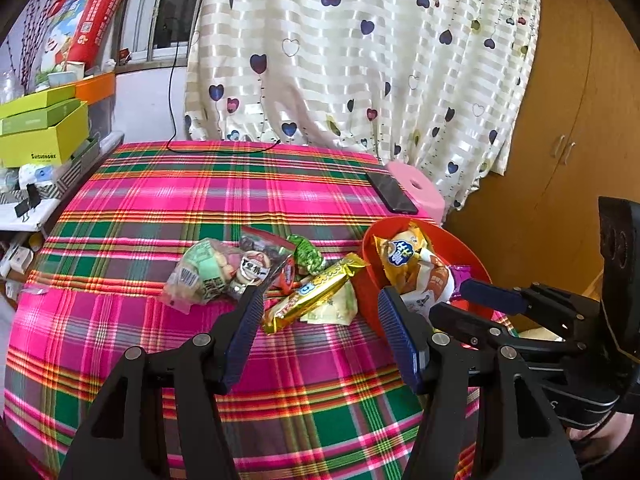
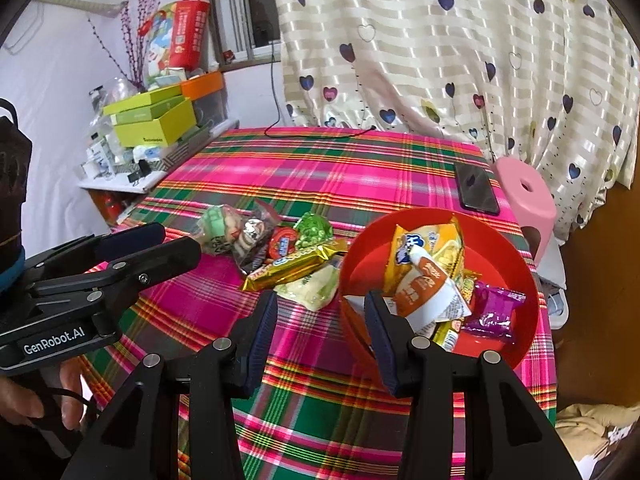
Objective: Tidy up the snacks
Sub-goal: 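Move both open tools back toward the loose snacks on the table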
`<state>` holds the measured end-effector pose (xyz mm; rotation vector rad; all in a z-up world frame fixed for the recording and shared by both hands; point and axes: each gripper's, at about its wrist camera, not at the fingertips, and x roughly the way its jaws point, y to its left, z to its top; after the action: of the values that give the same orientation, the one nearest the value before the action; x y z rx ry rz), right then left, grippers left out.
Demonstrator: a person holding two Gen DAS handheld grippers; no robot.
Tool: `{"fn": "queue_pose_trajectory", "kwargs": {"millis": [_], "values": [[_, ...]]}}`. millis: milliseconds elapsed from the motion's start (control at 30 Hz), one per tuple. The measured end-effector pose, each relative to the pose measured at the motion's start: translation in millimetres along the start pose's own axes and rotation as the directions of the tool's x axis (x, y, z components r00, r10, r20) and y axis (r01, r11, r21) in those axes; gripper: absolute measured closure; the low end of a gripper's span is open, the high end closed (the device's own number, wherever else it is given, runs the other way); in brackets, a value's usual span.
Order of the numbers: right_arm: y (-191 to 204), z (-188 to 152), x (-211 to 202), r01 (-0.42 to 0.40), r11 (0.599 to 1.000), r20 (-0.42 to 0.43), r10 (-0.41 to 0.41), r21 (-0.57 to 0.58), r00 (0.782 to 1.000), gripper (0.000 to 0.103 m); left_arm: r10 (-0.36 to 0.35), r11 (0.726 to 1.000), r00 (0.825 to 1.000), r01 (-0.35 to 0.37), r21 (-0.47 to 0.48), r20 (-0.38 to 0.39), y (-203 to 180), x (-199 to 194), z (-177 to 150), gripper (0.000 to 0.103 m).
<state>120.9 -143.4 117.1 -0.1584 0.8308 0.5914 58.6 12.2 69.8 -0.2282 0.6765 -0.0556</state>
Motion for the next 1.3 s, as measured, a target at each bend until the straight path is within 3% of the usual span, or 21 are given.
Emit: {"fn": "queue_pose_trajectory", "kwargs": {"millis": [700, 1300], "values": [[24.7, 1.7, 1.8, -0.034, 0.998, -0.002, 0.034, -0.045, 0.999, 0.059, 0.021, 0.999, 0.999, -0.022, -0.023, -0.036, 19.0, -5.2, -13.0, 0.042], [18.8, 12.5, 30.3, -0.060, 0.997, -0.036, 0.058, -0.039, 0.998, 0.059, 0.143, 0.989, 0.989, -0.144, -0.027, -0.034, 35.2, 20.2, -9.0, 0.042]]}}
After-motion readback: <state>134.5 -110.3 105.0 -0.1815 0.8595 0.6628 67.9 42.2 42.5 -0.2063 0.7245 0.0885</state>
